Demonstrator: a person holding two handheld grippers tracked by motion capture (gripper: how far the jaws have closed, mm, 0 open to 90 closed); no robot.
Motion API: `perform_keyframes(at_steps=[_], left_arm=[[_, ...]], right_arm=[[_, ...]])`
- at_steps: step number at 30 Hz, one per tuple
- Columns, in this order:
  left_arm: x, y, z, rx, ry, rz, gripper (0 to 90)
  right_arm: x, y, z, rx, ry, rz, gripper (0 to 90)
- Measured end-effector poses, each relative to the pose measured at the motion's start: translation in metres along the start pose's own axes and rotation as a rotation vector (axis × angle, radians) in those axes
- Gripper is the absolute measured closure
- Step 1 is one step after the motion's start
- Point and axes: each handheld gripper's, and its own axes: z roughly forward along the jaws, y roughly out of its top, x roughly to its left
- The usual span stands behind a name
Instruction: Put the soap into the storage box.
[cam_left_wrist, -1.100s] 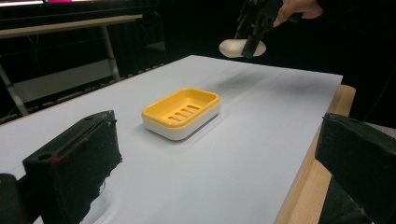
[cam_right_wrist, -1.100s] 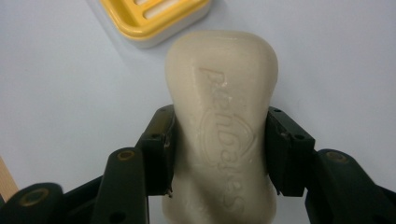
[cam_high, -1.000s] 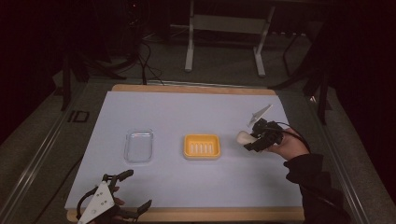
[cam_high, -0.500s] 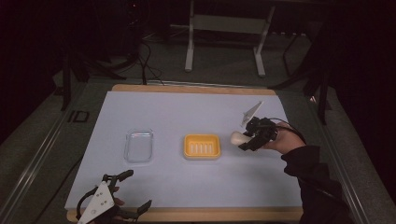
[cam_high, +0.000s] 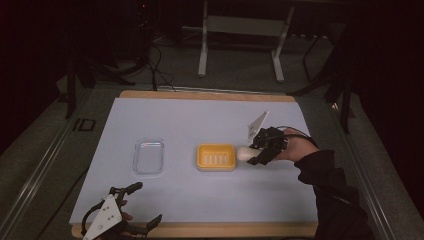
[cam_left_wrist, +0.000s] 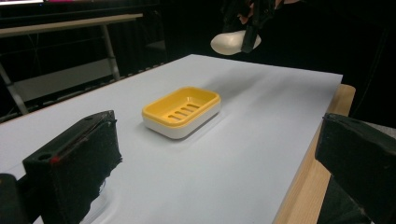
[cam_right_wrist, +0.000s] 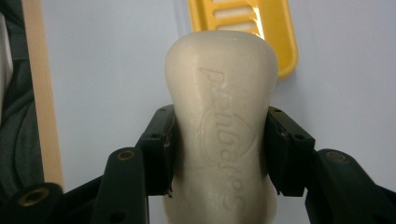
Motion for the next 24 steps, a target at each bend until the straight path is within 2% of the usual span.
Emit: perform_keyframes(at_steps=[14,15,24], left_arm=[[0.0,0.0,-0.001,0.001,0.0,-0.004,0.1],[0.0,-0.001,0.0,0.002,-0.001,-0.006,0.1],[0.0,-0.001,-0.001,0.001,0.003,-0.007,0.1]], right_arm=[[0.004,0.018,0.01,0.036,0.072,-0.104,49.4],[0.005,0.021,0.01,0.036,0.081,-0.123,49.4],[0.009,0.034,0.012,0.048,0.095,-0.185,49.4]])
